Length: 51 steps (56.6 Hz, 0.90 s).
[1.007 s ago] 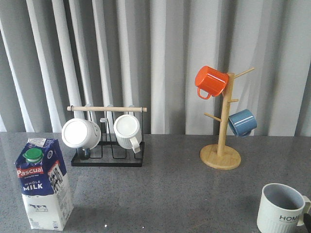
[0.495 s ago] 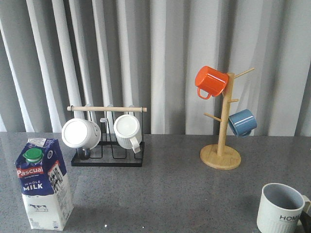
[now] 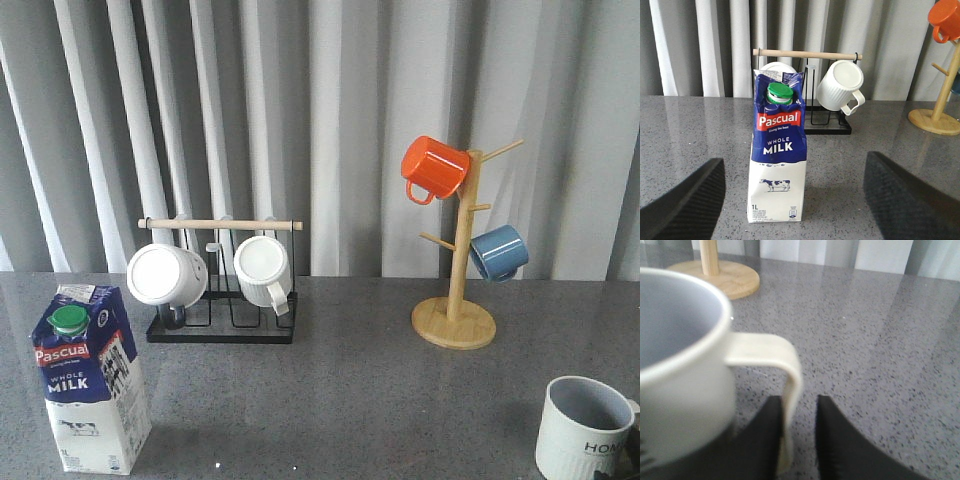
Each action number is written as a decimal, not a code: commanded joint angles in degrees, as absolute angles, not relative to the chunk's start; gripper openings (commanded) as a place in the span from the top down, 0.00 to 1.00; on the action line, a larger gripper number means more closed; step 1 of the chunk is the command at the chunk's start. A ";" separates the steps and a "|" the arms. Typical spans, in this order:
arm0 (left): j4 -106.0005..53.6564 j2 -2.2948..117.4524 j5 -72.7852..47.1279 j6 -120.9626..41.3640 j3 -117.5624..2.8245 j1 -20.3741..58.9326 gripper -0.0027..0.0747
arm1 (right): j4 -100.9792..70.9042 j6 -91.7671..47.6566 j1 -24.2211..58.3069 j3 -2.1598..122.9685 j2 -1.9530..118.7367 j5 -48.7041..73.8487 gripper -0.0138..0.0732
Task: Place milk next to cup
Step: 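Grasp the white HOME mug by its handle with the right gripper, then slide the mug with the right gripper toward the table center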
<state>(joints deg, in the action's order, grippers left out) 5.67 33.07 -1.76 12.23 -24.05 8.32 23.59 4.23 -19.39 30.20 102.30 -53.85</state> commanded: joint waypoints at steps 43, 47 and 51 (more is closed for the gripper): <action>5.68 33.46 2.36 12.17 -25.94 8.58 0.26 | -10.80 -1.90 14.35 36.41 98.82 -56.89 0.85; 5.68 33.46 2.36 12.17 -25.94 8.58 0.26 | -14.05 -3.93 17.28 38.39 99.02 -55.24 0.85; 5.68 33.46 2.36 12.17 -25.94 8.58 0.26 | -17.58 -5.70 19.51 40.13 99.63 -54.50 0.85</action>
<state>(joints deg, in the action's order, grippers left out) 5.67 33.07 -1.76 12.23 -24.05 8.32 -12.94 -2.56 16.91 36.74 101.38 -51.32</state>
